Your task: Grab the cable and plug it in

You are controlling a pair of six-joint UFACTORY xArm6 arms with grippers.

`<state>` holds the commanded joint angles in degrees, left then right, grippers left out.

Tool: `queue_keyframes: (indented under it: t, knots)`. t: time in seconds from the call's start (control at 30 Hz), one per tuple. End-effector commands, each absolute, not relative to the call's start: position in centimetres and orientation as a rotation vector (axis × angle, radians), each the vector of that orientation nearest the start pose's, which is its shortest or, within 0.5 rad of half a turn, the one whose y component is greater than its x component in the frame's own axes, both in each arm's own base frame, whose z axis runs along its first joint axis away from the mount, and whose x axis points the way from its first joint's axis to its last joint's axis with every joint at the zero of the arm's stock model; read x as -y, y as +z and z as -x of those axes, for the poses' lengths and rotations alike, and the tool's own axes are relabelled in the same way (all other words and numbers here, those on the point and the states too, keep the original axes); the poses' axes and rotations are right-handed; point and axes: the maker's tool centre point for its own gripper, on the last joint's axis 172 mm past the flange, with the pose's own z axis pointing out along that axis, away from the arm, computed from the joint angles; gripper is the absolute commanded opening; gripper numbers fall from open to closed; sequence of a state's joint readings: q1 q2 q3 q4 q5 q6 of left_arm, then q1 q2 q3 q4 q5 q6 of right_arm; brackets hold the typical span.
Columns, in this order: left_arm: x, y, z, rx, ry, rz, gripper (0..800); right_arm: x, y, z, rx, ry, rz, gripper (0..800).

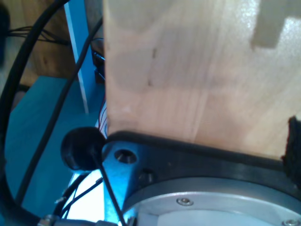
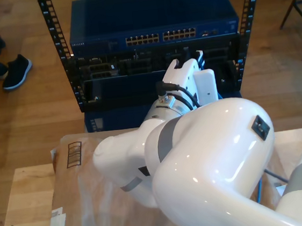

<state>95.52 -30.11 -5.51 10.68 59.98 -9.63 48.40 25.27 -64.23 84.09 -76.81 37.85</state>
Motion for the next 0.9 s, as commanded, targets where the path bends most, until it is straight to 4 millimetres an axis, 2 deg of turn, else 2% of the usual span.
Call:
queue_keyframes:
  t: [0.1,0.17,0.27,0.33,0.53,0.6,0.7,0.77,0.8,0.9]
  knots:
    - [-12.3,3.2,4.8,-2.182,-0.596,-1.903,800,-13.8,30.7,-51.7,-1.59,-1.585,1.18,0]
    - [-12.3,3.2,4.8,-2.182,-0.596,-1.903,800,-13.3,30.9,-52.5,-1.553,-1.553,1.16,0]
    - [-12.3,3.2,4.8,-2.182,-0.596,-1.903,800,-12.5,32.7,-54.5,-1.515,-1.543,1.088,0]
    - [-12.3,3.2,4.8,-2.182,-0.596,-1.903,800,-13.3,33.1,-55.5,-1.478,-1.536,1.088,0]
    - [-12.3,3.2,4.8,-2.182,-0.596,-1.903,800,-14.8,30.9,-57.1,-1.506,-1.417,1.143,0]
    - [-12.3,3.2,4.8,-2.182,-0.596,-1.903,800,-14.7,31.2,-58.3,-1.489,-1.384,1.137,0]
    - [-12.3,3.2,4.8,-2.182,-0.596,-1.903,800,-16.4,31.9,-59.7,-1.394,-1.332,1.161,0]
    - [-12.3,3.2,4.8,-2.182,-0.596,-1.903,800,-15.2,32.1,-60.6,-1.384,-1.319,1.133,0]
    - [-12.3,3.2,4.8,-2.182,-0.596,-1.903,800,-15.3,31.8,-60.7,-1.375,-1.311,1.137,0]
    - [-12.3,3.2,4.8,-2.182,-0.596,-1.903,800,-14.8,30.2,-61.2,-1.387,-1.302,1.146,0]
